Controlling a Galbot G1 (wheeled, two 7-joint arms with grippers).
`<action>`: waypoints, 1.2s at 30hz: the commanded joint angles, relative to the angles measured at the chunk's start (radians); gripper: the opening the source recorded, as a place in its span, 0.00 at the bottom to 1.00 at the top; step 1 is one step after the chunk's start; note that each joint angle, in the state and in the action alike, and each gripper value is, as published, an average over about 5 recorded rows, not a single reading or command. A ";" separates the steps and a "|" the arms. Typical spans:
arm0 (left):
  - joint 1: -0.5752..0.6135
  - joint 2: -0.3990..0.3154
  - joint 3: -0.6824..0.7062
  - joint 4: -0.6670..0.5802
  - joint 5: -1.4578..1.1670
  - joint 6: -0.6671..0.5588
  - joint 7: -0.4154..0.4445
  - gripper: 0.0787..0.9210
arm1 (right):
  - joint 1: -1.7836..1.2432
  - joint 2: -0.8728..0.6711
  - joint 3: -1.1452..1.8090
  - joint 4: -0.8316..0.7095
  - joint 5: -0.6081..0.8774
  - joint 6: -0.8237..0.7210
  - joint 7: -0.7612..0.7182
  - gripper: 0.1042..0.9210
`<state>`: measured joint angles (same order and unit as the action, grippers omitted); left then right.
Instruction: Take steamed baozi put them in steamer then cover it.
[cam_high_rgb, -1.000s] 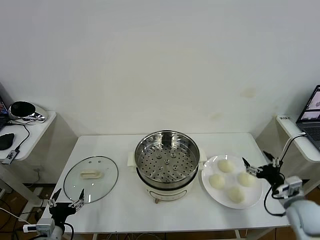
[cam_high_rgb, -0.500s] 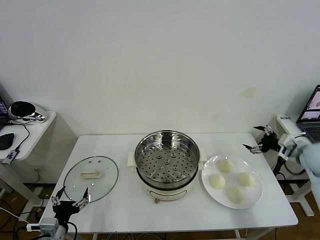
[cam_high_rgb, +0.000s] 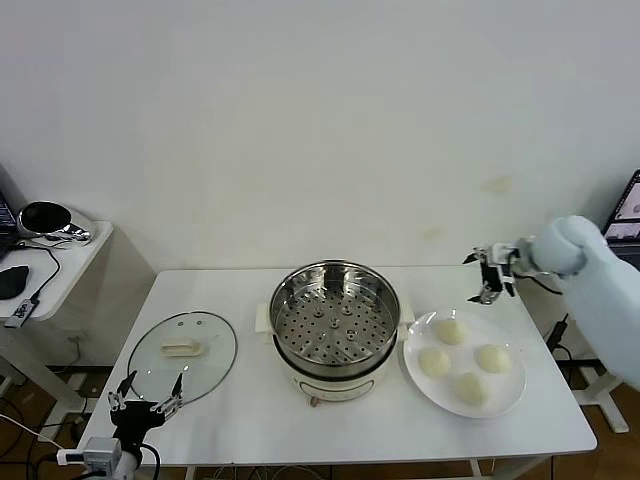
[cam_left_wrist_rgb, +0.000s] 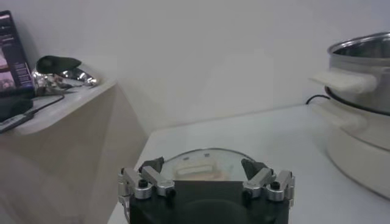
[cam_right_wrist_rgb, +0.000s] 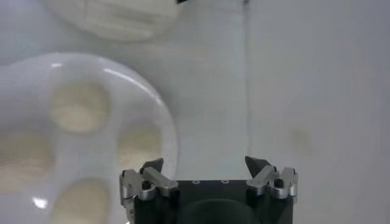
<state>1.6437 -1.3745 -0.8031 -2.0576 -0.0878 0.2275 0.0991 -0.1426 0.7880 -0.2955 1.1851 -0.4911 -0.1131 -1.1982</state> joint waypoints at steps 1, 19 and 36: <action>0.007 -0.004 0.007 -0.006 0.001 0.000 -0.001 0.88 | 0.055 0.069 -0.131 -0.160 -0.092 0.018 -0.049 0.88; 0.009 -0.002 0.047 0.003 0.026 -0.003 -0.003 0.88 | -0.100 0.133 0.004 -0.210 -0.034 -0.021 0.046 0.88; 0.004 -0.001 0.056 0.017 0.029 -0.003 -0.003 0.88 | -0.105 0.180 0.020 -0.262 -0.042 -0.026 0.094 0.88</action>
<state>1.6481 -1.3784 -0.7490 -2.0443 -0.0597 0.2251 0.0963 -0.2432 0.9504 -0.2763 0.9406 -0.5360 -0.1372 -1.1213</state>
